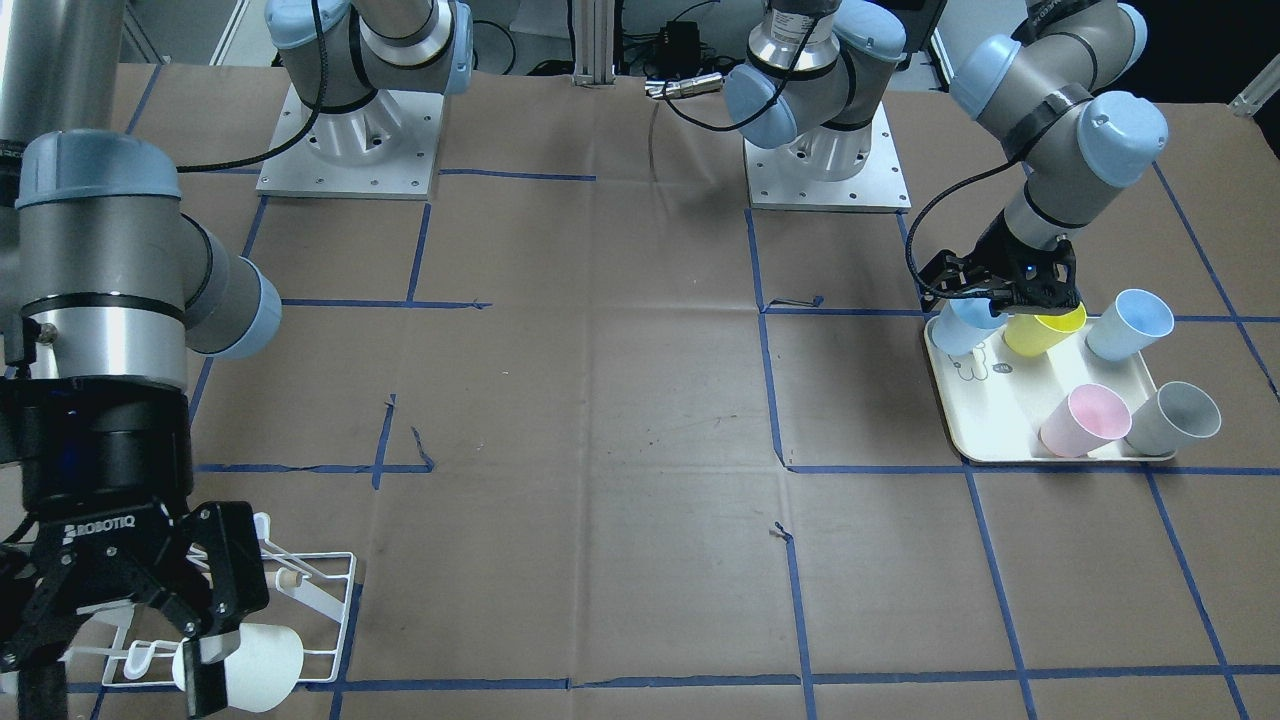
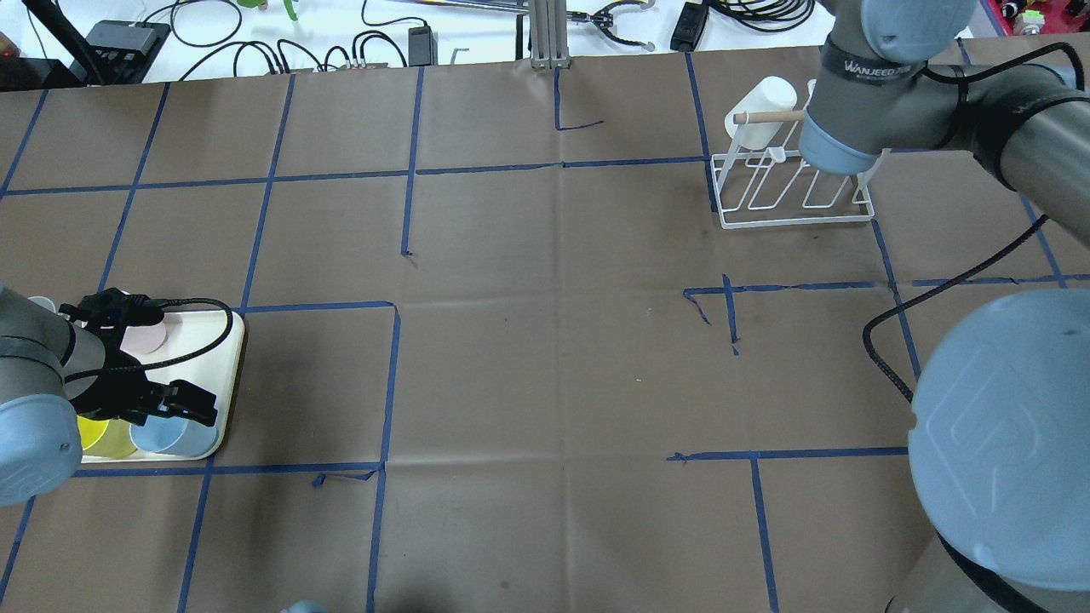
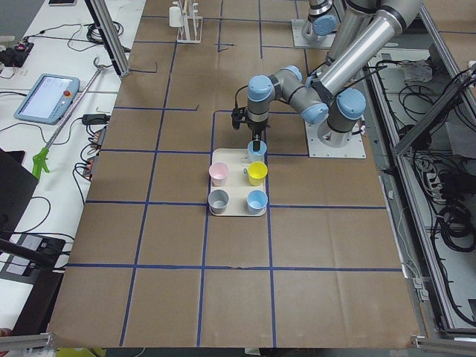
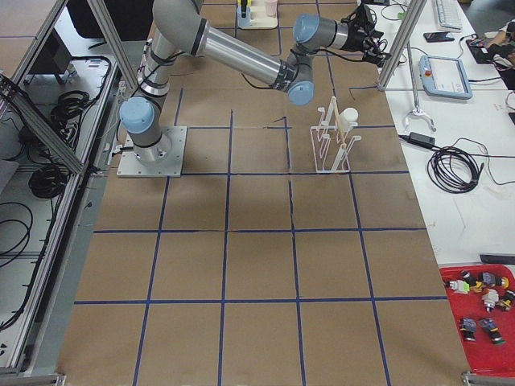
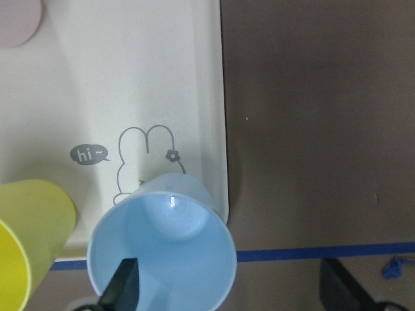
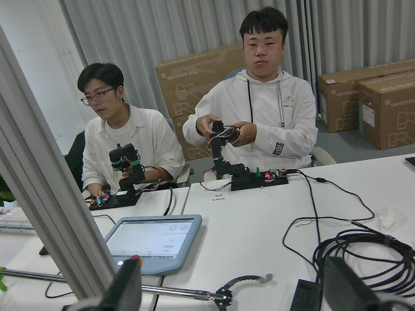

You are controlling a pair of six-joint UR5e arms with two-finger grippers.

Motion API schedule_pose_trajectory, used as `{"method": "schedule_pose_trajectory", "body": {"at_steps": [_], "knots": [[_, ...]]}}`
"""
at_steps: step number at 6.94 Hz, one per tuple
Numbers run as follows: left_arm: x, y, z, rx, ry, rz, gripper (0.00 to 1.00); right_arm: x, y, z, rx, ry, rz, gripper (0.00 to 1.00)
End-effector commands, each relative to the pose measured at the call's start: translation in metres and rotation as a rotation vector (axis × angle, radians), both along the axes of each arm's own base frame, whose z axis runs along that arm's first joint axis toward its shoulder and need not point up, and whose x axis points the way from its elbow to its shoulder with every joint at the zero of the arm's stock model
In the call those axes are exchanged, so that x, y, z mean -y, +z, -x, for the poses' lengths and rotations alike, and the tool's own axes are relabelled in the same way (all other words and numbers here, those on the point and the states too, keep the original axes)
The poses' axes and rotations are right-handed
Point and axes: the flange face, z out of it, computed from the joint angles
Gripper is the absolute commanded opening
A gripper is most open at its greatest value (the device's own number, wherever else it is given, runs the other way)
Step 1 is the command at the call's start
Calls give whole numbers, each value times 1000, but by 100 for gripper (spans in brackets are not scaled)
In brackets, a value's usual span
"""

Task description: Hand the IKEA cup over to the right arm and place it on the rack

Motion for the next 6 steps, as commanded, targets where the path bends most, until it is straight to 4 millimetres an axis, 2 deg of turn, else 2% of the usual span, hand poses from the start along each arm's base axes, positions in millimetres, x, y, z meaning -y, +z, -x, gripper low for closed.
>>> {"method": "schedule_pose_trajectory", "body": {"at_steps": [1, 2, 3, 4, 5, 6], "knots": [[-1, -6, -3, 18, -2, -26, 94, -19, 16, -51, 270, 0, -88, 100], [-1, -6, -3, 19, -2, -33, 73, -34, 10, -61, 373, -24, -168, 100], [-4, -7, -6, 49, -2, -64, 36, -58, 5, -64, 494, -66, -233, 100], [-6, -6, -5, 38, 0, -86, 14, -89, 1, -68, 637, -96, -306, 100], [-5, -3, -6, 41, 2, -80, 5, -128, -8, -85, 751, -83, -399, 100], [-1, 4, -7, 44, 3, -62, 0, -156, -24, -96, 833, -93, -479, 100]]}}
